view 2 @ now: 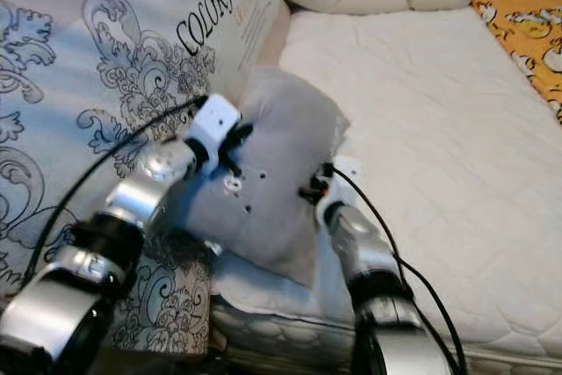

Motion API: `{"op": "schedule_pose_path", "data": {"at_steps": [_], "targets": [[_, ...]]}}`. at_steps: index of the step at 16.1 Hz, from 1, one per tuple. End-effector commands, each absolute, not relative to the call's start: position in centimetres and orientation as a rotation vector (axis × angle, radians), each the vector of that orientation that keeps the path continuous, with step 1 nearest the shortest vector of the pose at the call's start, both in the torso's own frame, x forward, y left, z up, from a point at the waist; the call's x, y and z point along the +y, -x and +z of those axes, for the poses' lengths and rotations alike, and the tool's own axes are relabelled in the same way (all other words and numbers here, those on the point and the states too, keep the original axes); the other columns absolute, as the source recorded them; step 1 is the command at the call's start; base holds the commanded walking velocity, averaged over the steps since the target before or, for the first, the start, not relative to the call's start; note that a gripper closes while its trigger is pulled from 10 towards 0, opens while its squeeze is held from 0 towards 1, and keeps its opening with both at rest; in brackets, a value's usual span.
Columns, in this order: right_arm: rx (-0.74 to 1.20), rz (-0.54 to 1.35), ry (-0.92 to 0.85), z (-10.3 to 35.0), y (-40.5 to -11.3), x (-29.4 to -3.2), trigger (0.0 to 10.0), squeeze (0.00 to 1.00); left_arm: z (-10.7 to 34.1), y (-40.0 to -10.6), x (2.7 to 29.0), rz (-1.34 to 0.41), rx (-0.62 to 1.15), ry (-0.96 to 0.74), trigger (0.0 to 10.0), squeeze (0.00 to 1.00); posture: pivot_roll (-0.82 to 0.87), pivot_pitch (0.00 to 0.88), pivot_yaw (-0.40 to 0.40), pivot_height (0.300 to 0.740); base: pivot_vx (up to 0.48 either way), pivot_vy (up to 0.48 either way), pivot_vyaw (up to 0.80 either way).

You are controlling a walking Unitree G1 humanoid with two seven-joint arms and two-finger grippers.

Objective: Clean up the room

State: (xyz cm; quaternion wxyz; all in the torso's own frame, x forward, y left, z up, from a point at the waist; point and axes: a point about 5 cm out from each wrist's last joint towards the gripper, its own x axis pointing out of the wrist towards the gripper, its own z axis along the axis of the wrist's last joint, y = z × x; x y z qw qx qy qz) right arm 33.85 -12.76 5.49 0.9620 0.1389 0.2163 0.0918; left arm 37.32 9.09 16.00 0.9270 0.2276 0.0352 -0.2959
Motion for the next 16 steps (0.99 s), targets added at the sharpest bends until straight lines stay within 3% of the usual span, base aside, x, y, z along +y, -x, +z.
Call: {"op": "schedule_pose_path", "data": {"at_steps": [1,4,9,10,13,16], "targets": [[0.417,0.197,-0.298,6.0,-34.5,-12.2,10.0,1.00,16.9,-37.7,9.8,-0.571,0.059,-0.515,10.0,0.00,0.02,0.000,0.118,0.740,0.000,0.000,0.00],[0.451,0.195,-0.256,5.5,-34.8,-11.9,10.0,1.00,16.7,-37.7,10.3,-0.522,0.076,-0.495,10.0,0.00,0.05,0.000,0.112,0.740,0.000,0.000,0.00],[0.367,0.118,-0.309,3.9,-33.3,-14.7,10.0,1.00,13.5,-36.7,10.0,-0.464,0.113,-0.433,10.0,0.00,0.03,0.000,0.107,0.740,0.000,0.000,0.00],[0.339,0.127,-0.360,3.8,-33.1,-14.9,10.0,1.00,13.4,-36.7,9.9,-0.468,0.102,-0.423,10.0,1.00,0.03,0.000,0.108,0.740,0.000,0.000,0.00],[0.190,0.114,-0.400,4.0,-32.1,-15.9,10.0,1.00,14.4,-36.6,9.6,-0.481,-0.018,-0.425,10.0,1.00,0.00,0.000,0.111,0.740,0.000,0.000,0.00],[0.000,0.105,-0.414,5.8,-30.9,-16.3,10.0,1.00,17.3,-36.5,9.2,-0.476,-0.205,-0.238,10.0,1.00,-0.01,0.000,0.108,0.740,0.000,0.000,0.00]]}}
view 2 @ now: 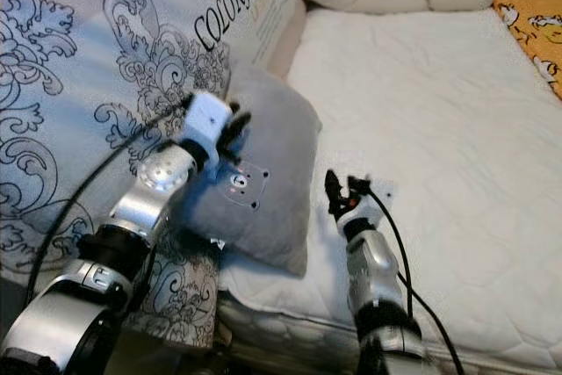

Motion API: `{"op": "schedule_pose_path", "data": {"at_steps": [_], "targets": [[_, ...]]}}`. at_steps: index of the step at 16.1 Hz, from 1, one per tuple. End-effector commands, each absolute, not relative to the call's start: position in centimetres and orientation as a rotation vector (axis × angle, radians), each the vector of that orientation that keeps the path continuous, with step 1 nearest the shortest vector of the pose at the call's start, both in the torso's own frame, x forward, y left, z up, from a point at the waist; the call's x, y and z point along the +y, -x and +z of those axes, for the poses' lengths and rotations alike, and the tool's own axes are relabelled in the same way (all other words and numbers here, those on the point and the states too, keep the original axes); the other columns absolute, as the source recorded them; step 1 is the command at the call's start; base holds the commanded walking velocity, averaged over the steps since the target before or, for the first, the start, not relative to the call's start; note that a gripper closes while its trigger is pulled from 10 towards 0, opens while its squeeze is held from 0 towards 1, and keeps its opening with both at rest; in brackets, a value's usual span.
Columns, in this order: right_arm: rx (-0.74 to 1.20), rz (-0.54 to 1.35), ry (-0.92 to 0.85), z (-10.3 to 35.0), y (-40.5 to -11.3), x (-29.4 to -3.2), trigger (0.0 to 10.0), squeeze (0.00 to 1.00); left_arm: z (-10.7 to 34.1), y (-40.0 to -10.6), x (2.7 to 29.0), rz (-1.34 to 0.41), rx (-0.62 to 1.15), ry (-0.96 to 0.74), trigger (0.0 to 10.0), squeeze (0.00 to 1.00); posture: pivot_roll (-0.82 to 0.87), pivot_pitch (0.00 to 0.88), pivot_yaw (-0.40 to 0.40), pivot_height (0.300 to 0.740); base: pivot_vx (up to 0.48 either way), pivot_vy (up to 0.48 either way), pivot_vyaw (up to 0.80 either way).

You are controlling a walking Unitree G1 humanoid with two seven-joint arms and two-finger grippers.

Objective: Clean up the room

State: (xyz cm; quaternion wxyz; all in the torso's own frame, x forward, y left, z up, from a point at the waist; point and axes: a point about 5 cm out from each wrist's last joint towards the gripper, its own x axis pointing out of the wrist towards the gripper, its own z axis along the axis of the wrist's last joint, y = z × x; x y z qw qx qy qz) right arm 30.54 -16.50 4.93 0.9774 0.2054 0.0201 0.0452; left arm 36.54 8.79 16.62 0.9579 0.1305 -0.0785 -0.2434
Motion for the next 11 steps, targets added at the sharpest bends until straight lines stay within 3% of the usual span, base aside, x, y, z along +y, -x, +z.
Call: {"op": "schedule_pose_path", "data": {"at_steps": [1,5,9,10,11], "targets": [[-0.046,0.110,-0.400,6.6,-30.6,-16.4,10.0,1.00,17.9,-36.3,9.3,-0.478,-0.227,-0.215,10.0,1.00,-0.02,0.000,0.106,0.740,0.000,0.000,0.00],[-0.172,0.115,-0.362,10.7,-29.7,-16.7,10.0,1.00,19.2,-33.8,10.7,-0.484,-0.263,-0.045,10.0,1.00,-0.03,0.000,0.092,0.740,0.000,0.000,0.00],[-0.188,0.133,-0.198,13.5,-28.9,-16.0,10.0,1.00,17.8,-30.0,11.7,-0.458,-0.236,-0.098,10.0,1.00,-0.01,0.000,0.052,0.740,0.000,0.000,0.00],[-0.187,0.161,-0.207,13.9,-28.6,-15.4,10.0,0.39,17.6,-29.5,11.9,-0.440,-0.216,-0.098,10.0,1.00,-0.01,0.000,0.047,0.740,0.000,-0.398,0.00],[-0.178,0.177,-0.209,14.0,-28.4,-15.1,10.0,0.00,17.4,-29.3,12.1,-0.427,-0.202,-0.098,10.0,1.00,-0.01,0.000,0.046,0.740,0.000,-0.480,0.00]]}}
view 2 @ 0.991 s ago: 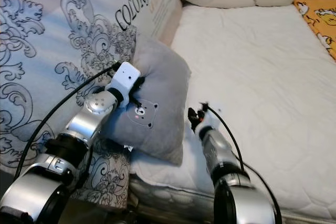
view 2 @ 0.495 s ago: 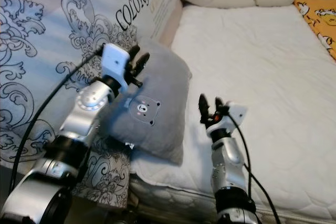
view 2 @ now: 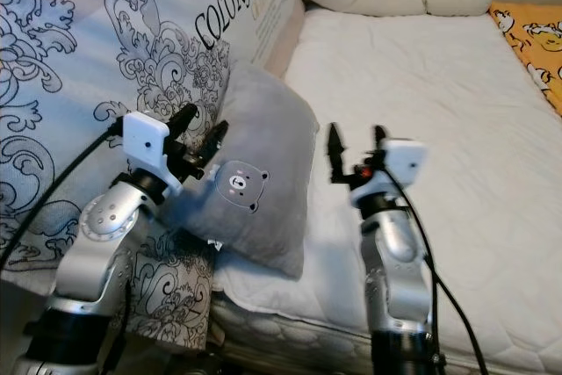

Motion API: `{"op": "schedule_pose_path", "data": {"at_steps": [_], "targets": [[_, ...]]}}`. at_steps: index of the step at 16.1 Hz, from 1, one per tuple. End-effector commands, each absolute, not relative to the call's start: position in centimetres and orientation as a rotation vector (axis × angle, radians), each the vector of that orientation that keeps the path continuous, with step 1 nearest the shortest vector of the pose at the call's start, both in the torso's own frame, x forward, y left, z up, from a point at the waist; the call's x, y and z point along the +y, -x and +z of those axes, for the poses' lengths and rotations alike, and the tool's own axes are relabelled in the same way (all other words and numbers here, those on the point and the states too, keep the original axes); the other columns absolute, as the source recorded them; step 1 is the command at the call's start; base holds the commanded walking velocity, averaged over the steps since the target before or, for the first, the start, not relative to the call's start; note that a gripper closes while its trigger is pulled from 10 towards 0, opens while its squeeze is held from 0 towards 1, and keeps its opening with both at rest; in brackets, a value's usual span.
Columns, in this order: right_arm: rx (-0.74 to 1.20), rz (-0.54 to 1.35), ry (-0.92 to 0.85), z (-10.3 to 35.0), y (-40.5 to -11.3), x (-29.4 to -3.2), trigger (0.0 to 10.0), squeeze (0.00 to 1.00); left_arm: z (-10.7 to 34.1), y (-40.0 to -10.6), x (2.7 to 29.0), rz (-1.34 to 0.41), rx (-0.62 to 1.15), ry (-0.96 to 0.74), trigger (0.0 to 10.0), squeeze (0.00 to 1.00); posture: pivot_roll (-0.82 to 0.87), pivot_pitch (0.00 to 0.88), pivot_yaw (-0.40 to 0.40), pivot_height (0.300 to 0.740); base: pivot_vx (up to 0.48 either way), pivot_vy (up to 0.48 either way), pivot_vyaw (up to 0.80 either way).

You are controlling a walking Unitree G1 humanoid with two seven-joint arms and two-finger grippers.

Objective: Clean up the room

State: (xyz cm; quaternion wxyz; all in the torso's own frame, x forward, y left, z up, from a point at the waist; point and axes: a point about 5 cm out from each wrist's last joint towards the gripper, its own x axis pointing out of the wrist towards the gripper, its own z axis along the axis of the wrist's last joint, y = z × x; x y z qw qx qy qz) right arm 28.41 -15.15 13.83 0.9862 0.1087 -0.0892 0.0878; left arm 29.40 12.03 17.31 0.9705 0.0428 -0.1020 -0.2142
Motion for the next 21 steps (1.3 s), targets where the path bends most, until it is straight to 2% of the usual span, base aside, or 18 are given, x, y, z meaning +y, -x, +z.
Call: {"op": "schedule_pose_path", "data": {"at_steps": [1,7,9,13,17,19,21], "targets": [[-0.170,0.192,-0.203,14.2,-28.1,-14.8,10.0,0.00,17.4,-29.0,12.3,-0.411,-0.193,-0.099,10.0,1.00,-0.01,0.000,0.046,0.740,0.000,-0.480,0.00],[-0.058,0.157,-0.180,13.8,-27.3,-14.8,10.0,0.00,14.6,-27.4,15.4,-0.265,-0.032,-0.126,10.0,1.00,-0.02,0.000,0.061,0.740,0.000,-0.480,0.00],[-0.029,0.168,-0.192,13.6,-26.9,-14.3,10.0,0.00,14.4,-27.0,16.1,-0.245,-0.006,-0.142,10.0,1.00,-0.01,0.000,0.059,0.740,0.000,-0.480,-0.63],[0.009,0.139,-0.136,13.0,-26.6,-14.9,10.0,0.00,13.3,-26.5,16.8,-0.172,0.050,-0.075,10.0,1.00,-0.01,0.000,0.052,0.740,0.000,-0.480,-0.20],[0.105,0.117,-0.081,11.7,-26.4,-15.6,10.0,0.00,12.5,-26.0,17.0,-0.146,0.087,-0.083,10.0,1.00,-0.01,0.000,0.046,0.740,0.000,-0.480,0.00],[0.145,0.045,-0.010,11.0,-26.4,-16.3,10.0,0.00,12.3,-25.8,17.1,-0.134,0.098,-0.085,10.0,1.00,-0.01,0.000,0.044,0.740,0.000,-0.480,0.00],[0.147,0.074,0.045,10.7,-26.4,-16.3,10.0,0.00,12.1,-25.8,17.1,-0.127,0.108,-0.089,10.0,1.00,-0.02,0.000,0.041,0.740,0.000,-0.480,0.00]]}}
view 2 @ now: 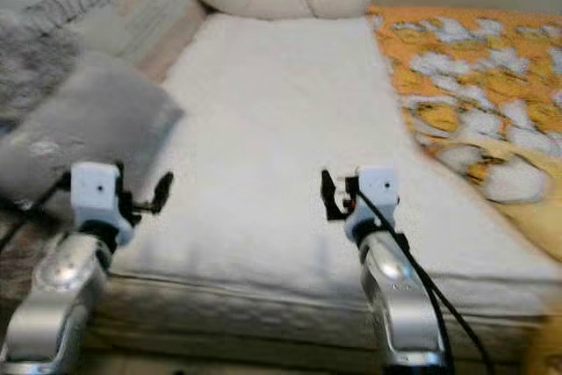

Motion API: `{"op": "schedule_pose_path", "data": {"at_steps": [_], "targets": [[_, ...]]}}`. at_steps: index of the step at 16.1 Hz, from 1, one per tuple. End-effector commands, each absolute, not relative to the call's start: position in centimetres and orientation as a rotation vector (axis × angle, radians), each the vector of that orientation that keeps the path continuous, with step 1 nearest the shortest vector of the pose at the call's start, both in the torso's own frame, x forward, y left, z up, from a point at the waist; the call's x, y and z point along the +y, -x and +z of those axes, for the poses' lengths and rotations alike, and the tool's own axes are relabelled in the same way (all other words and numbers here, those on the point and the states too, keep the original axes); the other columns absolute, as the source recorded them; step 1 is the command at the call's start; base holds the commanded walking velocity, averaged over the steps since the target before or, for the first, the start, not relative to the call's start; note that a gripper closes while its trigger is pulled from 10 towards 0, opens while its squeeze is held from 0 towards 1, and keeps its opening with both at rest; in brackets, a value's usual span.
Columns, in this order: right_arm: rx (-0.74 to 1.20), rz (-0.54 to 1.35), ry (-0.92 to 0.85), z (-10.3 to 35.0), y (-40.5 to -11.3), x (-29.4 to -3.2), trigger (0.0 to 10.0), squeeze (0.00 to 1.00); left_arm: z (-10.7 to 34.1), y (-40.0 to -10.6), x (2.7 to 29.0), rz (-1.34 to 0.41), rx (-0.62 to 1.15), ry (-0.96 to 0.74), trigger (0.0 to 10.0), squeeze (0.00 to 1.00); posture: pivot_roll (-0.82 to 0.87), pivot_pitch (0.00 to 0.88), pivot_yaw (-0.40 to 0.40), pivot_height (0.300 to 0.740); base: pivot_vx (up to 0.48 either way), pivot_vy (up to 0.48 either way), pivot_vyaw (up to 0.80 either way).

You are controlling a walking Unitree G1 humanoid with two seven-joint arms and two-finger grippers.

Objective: Clean up the room

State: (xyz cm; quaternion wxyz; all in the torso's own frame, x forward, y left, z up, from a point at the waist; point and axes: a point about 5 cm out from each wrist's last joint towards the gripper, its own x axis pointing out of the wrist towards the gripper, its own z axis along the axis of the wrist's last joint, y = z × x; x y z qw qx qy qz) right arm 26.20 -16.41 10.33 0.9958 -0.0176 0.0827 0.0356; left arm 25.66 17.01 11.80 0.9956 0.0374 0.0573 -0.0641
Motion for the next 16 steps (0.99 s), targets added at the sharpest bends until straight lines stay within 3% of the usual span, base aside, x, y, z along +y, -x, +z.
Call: {"op": "schedule_pose_path", "data": {"at_steps": [1,8,16], "targets": [[0.156,0.088,0.025,10.6,-26.3,-16.3,10.0,0.00,12.0,-25.7,17.0,-0.129,0.110,-0.089,10.0,1.00,-0.01,0.000,0.037,0.740,0.000,-0.480,0.00],[0.135,0.019,-0.018,10.8,-26.5,-17.6,10.0,0.00,12.0,-26.0,16.8,-0.137,0.107,-0.110,10.0,1.00,-0.01,0.000,0.035,0.740,0.000,-0.480,0.00],[0.113,0.040,-0.048,11.2,-26.9,-17.3,10.0,0.00,11.9,-26.0,17.2,-0.125,0.114,-0.124,10.0,1.00,-0.01,0.000,0.035,0.740,0.000,-0.480,0.00]]}}
